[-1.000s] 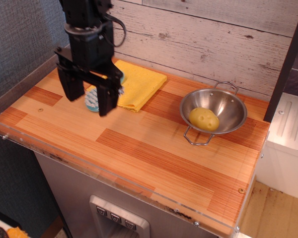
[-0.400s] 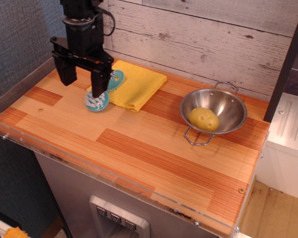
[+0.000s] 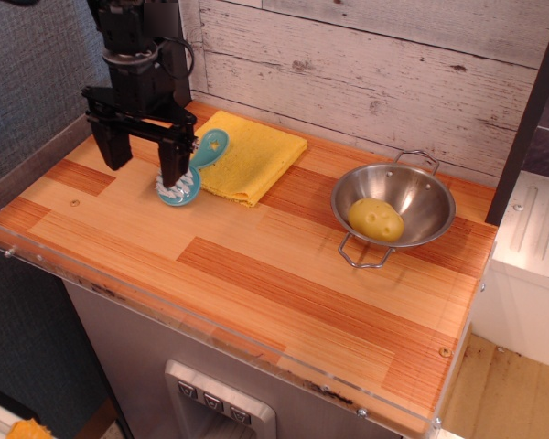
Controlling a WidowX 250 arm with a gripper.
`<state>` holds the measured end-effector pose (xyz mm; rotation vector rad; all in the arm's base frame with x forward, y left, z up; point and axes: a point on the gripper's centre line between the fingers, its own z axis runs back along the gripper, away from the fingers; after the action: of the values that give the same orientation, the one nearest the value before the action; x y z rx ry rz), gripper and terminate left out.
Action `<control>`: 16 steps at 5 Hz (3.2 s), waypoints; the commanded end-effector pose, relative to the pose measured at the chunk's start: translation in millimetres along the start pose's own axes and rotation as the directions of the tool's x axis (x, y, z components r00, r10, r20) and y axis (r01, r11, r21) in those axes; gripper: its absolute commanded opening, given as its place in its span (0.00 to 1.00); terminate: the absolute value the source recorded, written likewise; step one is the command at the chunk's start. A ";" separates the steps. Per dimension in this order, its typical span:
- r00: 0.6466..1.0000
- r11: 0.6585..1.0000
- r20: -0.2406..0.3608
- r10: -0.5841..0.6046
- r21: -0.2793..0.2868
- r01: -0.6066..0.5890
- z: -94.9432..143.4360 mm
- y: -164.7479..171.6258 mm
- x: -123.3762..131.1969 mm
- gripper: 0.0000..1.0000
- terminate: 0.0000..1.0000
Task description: Pick up the brush and place it in the middle left of the table
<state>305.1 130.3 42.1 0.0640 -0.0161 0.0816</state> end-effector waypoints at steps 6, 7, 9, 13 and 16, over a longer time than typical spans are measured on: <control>0.997 0.997 0.058 0.055 -0.065 -0.051 -17.6 -11.2 19.7 0.00 0.00; 0.995 0.996 0.094 0.036 -0.079 -0.028 3.6 -16.4 18.5 0.00 0.00; 0.977 0.994 0.214 0.017 -0.108 0.006 62.2 -25.1 1.3 0.00 0.00; 0.965 0.975 0.143 0.220 -0.064 -0.213 53.9 20.9 -74.8 0.00 0.00; 0.961 0.962 0.048 0.272 -0.021 -0.272 14.2 86.8 -65.6 0.00 0.00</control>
<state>231.4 208.2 45.4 0.0232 -0.0400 0.3629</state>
